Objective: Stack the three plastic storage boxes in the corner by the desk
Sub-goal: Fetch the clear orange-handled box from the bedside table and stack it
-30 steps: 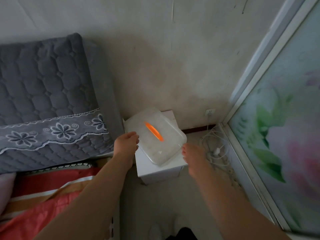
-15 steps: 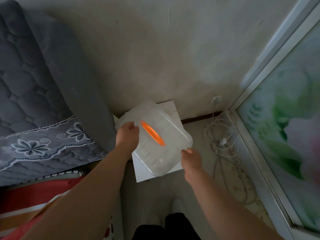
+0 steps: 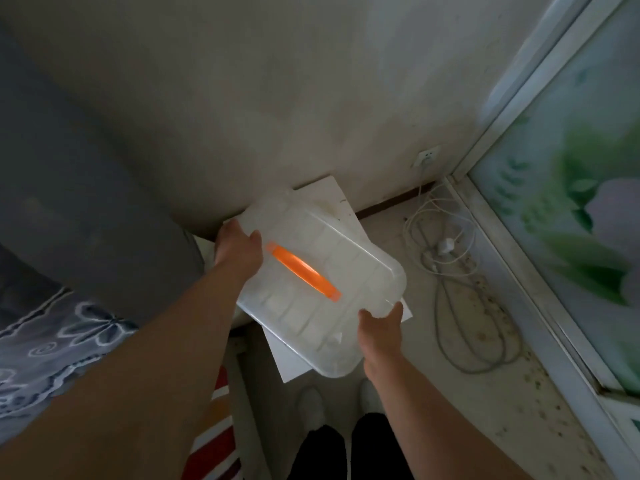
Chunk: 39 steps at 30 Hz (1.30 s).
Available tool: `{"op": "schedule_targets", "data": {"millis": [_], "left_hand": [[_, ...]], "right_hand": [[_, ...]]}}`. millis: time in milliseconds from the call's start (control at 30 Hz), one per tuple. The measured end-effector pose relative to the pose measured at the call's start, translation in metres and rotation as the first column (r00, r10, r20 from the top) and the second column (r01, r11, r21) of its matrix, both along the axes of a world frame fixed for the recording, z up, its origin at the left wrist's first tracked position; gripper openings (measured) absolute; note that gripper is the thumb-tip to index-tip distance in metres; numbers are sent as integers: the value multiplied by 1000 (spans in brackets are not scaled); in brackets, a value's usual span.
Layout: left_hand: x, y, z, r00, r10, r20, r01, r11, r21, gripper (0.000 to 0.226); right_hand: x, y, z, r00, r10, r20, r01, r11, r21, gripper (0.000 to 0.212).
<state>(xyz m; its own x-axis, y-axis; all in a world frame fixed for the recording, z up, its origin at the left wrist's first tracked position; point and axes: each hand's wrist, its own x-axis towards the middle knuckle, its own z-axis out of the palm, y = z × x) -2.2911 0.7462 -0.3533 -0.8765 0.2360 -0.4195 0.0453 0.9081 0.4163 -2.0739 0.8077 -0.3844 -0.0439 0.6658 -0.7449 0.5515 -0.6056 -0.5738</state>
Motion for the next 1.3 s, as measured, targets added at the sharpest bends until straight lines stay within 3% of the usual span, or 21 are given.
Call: {"op": "schedule_targets", "data": {"millis": [267,700,1000,1300], "left_hand": [[-32,-3,-41,998,-61,9,62,992,-106,56],[-44,-7,-66,995,49,88,-28,974,-223,68],[-34,-9,-32,995,63,82,-45,977,-207,65],[-1,-8,46,975,216,59,-209,972,-111,59]], "right_hand": [[-15,-10,-17,997,-46,56,40,993,107,81],[-23,26,-27,975,36,218,-66,989,135,78],[-27,46,-6,982,-59,178,17,973,230,68],[-18,90,61,982,76,170,-121,955,271,59]]}}
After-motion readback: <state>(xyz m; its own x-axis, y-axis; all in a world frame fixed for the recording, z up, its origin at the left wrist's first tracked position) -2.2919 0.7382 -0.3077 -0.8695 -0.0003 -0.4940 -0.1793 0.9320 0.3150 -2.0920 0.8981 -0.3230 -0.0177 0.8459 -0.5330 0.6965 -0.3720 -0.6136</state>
